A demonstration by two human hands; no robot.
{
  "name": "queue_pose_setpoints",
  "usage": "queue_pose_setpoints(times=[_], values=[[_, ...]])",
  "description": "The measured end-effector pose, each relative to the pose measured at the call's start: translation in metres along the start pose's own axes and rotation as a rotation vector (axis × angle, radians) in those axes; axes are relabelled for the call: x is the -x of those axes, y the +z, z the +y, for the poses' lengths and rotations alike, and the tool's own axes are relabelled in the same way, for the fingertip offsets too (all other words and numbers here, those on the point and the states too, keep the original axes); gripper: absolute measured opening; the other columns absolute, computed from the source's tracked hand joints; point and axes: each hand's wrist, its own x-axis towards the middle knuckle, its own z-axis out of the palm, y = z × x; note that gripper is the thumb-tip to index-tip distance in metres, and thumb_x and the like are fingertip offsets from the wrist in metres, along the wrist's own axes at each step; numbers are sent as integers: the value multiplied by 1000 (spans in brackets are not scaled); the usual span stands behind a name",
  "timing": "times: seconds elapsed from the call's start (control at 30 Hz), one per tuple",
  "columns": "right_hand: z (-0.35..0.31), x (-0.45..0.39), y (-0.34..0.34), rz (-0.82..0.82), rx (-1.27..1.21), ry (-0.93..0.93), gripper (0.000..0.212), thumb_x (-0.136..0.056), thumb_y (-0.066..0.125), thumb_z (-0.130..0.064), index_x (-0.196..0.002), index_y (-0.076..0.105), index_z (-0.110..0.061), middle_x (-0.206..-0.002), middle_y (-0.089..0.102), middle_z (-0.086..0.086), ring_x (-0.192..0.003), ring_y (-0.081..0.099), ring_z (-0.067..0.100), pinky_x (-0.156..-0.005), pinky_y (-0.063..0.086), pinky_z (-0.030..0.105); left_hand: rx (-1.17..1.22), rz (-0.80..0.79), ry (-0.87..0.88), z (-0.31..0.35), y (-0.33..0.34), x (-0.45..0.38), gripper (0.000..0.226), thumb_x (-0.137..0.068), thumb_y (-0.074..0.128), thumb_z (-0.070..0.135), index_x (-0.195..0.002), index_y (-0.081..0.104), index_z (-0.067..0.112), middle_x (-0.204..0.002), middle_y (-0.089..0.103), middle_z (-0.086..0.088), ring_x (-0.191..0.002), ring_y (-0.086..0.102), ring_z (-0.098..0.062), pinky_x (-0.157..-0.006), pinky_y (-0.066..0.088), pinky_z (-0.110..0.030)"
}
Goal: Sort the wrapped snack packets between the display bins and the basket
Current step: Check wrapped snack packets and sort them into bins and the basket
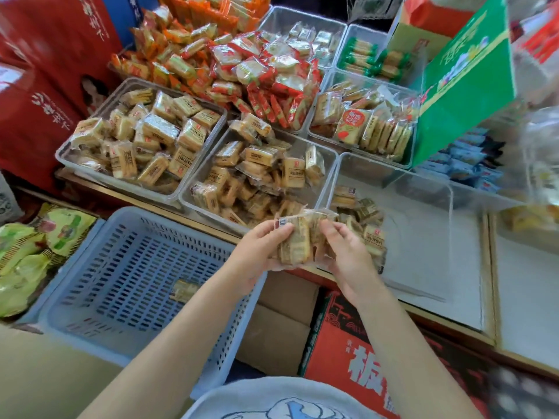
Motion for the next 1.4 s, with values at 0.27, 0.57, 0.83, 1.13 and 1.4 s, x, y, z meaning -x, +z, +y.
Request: queue_pose_setpoints(times=[0.27,0.57,0.83,1.13,1.4], values=[[11,42,-58,86,-113,-6,27,-105,49,-26,-107,68,-7,-108,70,20,-99,69,29,-93,54,47,61,156,-35,-20,31,23,31,-103,58,27,-128,59,9,-119,71,-15,-94,74,-27,-67,60,-32],[17,75,-73,-143,77,-70,21,-103,58,-22,-123,60,-20,-113,69,22,-104,69,39,-88,59,55,-273,70,95,-37,77,52,79,-56,88,55,-121,57,24,-111,76,-1,-106,73,-23,-100,54,-58],[12,83,-101,-68,161,-206,10,-99,64,-18,-93,70,-12,-91,75,9,-90,73,29,-84,62,44,-352,-72,230,-47,95,66,85,-72,84,32,-143,39,46,-94,73,-1,-88,73,-14,-79,56,-26],[14,91,-108,76,146,-299,13,-100,64,-19,-89,69,-16,-86,71,8,-85,70,25,-81,62,47,-258,-75,78,-47,115,70,29,-80,81,46,-104,71,31,-103,73,-1,-105,69,-28,-92,54,-52],[18,98,-109,103,167,-362,11,-97,67,-19,-87,69,-19,-86,72,9,-86,69,29,-79,61,49,-245,45,110,-48,129,75,16,-99,63,26,-86,66,17,-80,67,0,-72,65,-15,-62,54,-32]])
